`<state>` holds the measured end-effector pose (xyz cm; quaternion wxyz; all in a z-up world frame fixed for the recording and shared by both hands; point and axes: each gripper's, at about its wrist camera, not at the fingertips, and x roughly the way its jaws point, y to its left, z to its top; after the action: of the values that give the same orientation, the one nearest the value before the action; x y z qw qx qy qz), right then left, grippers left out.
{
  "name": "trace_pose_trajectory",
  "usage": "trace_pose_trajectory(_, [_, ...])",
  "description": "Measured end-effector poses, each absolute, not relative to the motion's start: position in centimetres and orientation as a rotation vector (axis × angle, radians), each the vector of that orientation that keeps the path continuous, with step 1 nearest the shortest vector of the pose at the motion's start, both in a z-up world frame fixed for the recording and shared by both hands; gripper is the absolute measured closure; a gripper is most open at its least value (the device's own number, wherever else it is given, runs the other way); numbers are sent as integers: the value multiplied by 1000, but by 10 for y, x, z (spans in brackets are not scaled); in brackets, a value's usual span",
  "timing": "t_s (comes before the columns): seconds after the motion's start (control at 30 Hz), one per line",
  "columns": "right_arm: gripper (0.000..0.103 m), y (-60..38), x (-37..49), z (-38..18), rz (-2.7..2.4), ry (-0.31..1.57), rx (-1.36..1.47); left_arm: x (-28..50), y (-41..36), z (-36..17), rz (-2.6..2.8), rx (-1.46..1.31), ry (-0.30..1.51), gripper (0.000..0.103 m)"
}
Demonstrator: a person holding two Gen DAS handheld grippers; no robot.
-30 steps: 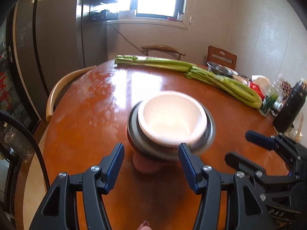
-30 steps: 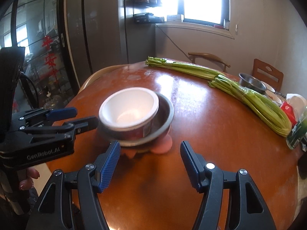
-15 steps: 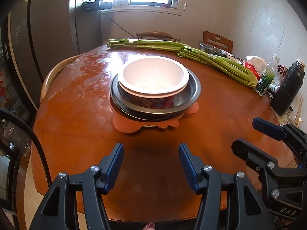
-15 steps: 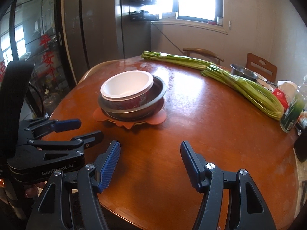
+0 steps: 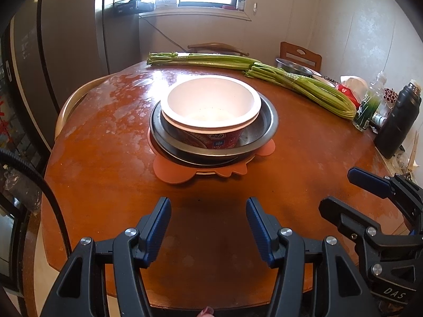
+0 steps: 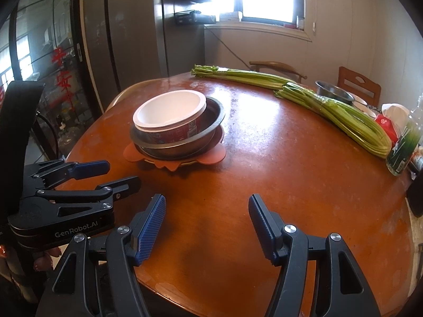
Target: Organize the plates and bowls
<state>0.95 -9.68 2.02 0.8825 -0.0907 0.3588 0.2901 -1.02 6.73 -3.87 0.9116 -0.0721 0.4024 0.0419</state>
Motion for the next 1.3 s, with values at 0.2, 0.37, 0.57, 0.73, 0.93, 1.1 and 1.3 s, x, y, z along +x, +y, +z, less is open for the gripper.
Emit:
trace_pose_trajectory(0.2, [36, -96, 12, 17, 607, 755, -190, -10, 68, -38, 95, -144, 825, 45])
trace_pose_trajectory(0.37, [36, -96, 14, 15, 605, 760, -188, -8, 68, -39, 97, -143, 828, 45])
trace_pose_trajectory(0.57, [36, -96, 15, 14, 604, 763, -187, -9, 68, -39, 101, -141, 828, 45])
trace_pose_trajectory(0.73, [36, -96, 15, 14, 603, 762, -186, -9, 69, -39, 107, -140, 825, 45])
trace_pose_trajectory(0.93, [36, -96, 14, 13, 602, 760, -183, -10, 70, -37, 114, -137, 820, 45])
trace_pose_trajectory(1.1, [36, -97, 14, 14, 601, 760, -180, -10, 71, -37, 115, -136, 818, 45])
trace_pose_trajectory(1.3, [36, -97, 15, 14, 596, 762, -180, -11, 71, -36, 116, -136, 818, 45])
